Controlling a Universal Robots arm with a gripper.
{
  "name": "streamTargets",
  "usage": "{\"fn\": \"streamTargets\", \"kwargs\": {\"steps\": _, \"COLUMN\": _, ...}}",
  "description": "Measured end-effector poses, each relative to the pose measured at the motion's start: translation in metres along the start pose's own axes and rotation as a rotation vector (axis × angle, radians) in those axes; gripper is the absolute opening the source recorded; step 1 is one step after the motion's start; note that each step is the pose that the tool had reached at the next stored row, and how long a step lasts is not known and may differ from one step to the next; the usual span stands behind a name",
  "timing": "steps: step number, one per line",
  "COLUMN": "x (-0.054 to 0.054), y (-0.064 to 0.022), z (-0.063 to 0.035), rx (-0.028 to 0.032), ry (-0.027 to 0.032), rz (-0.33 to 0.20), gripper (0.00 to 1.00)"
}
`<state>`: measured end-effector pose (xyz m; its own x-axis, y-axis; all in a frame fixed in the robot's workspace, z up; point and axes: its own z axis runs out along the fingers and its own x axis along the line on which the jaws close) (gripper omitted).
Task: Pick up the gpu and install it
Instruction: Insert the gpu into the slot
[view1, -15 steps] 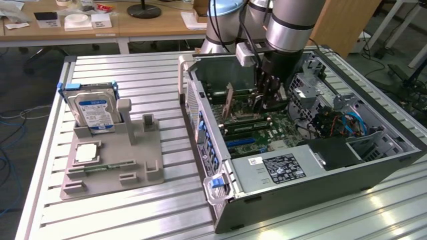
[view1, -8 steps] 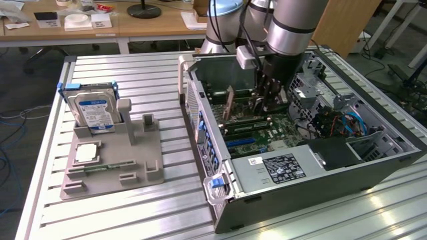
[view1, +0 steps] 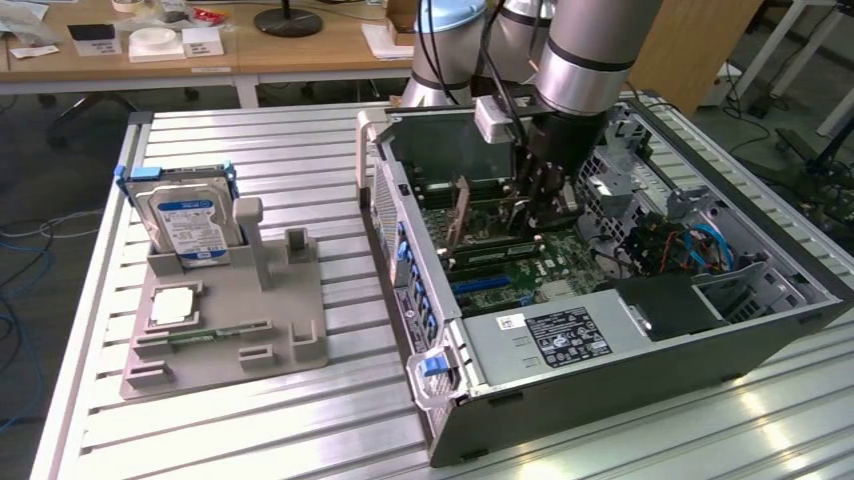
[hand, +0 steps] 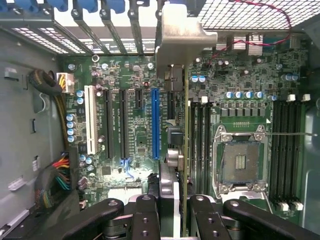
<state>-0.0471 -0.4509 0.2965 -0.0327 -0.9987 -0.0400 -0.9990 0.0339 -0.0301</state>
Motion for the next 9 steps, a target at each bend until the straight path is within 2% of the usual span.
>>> {"fn": "streamTargets", "kwargs": {"steps": 9, "x": 0.0035, "y": 0.0054, "z": 0.0061, "rx": 0.0007, "ry": 0.0011, "rz": 0.017, "gripper": 0.28}}
